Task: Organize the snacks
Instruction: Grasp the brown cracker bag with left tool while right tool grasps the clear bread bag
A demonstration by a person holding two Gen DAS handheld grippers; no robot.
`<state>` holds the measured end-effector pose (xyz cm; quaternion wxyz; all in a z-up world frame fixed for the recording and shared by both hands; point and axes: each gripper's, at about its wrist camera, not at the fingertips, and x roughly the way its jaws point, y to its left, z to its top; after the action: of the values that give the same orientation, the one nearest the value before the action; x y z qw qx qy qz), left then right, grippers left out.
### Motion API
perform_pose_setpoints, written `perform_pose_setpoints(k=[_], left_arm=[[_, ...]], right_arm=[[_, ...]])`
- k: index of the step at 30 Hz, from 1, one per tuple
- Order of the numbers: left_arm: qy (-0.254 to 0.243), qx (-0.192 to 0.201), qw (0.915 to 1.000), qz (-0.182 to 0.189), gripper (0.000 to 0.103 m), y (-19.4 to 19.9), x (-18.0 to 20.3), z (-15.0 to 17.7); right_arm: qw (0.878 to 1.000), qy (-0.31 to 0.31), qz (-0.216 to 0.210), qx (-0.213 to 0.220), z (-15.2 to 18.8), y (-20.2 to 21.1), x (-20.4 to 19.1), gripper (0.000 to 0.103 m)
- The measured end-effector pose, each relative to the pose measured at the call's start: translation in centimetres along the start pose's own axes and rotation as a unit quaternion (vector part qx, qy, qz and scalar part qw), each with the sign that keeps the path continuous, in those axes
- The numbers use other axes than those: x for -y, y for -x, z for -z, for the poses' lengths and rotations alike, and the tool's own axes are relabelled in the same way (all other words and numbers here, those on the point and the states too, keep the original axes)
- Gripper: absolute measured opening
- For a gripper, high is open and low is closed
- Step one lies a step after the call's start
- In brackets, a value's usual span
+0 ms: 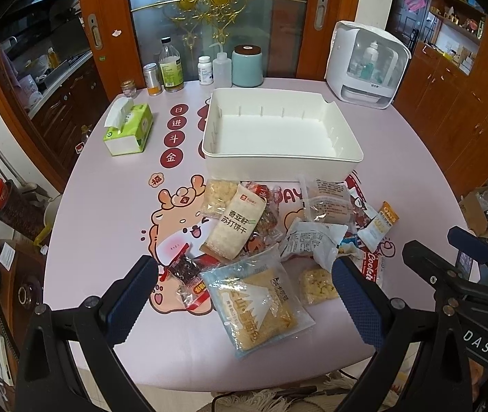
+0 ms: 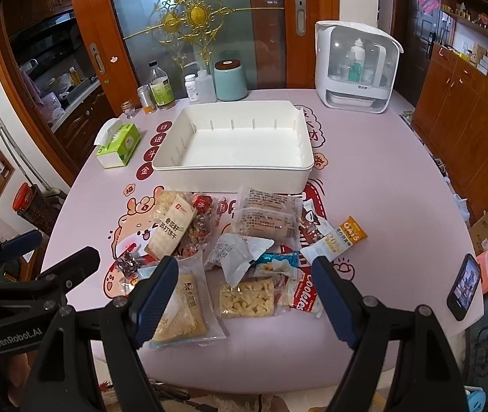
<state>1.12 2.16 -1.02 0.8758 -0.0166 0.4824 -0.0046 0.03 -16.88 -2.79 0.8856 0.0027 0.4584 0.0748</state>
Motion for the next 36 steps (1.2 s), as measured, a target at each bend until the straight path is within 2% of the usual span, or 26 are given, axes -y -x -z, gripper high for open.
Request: perform_pose_setpoints(k=[8,15,18,20,25,27,29,32,36], left_arm=[[-0.002,-0.019,0.9998,0.002,0.101,-1.4,-1.5,-0.5],[0.020,-0.049,0.9986,0.000,0.101,-4.4,-4.7,-0.8],[0.026,-0.061,0.9977,-0.018,0.101,-6.3,-6.6,-0.7],[0.020,-0.069,0.9969,-0.033,0.101,-7.7,-7.8,-0.5],[-0.008,-0.108,0.9931,-0.045,0.101,-11.9,-9.6,0.5],[-0.020,-0.118,0.9922,-0.035,0.101,-13.2,-10.2,0.7],[-0.045,-0.129,0.9901,-0.030,0.101,-14.8,-10.3,0.8],[-0.094,-0.136,0.9860,-0.023,0.101,-16.6,-9.9,0.4],[-0.148,-0.137,0.9794,-0.003,0.101,-18.2,-9.2,-0.5]], right_arm=[[1.000,-0.013,0.000,-0.018,-0.2,-1.5,-0.9,0.081],[0.997,-0.045,0.009,-0.056,0.2,-4.5,-0.3,0.080],[0.996,-0.046,0.013,-0.074,0.7,-6.0,-0.2,0.080],[0.995,-0.041,0.001,-0.096,1.4,-7.6,-0.4,0.080],[0.984,-0.010,-0.061,-0.165,3.9,-11.6,-2.5,0.080],[0.978,0.003,-0.093,-0.186,4.8,-13.0,-3.6,0.080],[0.974,0.023,-0.115,-0.192,5.5,-14.3,-4.8,0.080],[0.972,0.048,-0.125,-0.193,6.2,-16.3,-6.3,0.080],[0.969,0.047,-0.132,-0.205,6.9,-18.9,-6.9,0.080]])
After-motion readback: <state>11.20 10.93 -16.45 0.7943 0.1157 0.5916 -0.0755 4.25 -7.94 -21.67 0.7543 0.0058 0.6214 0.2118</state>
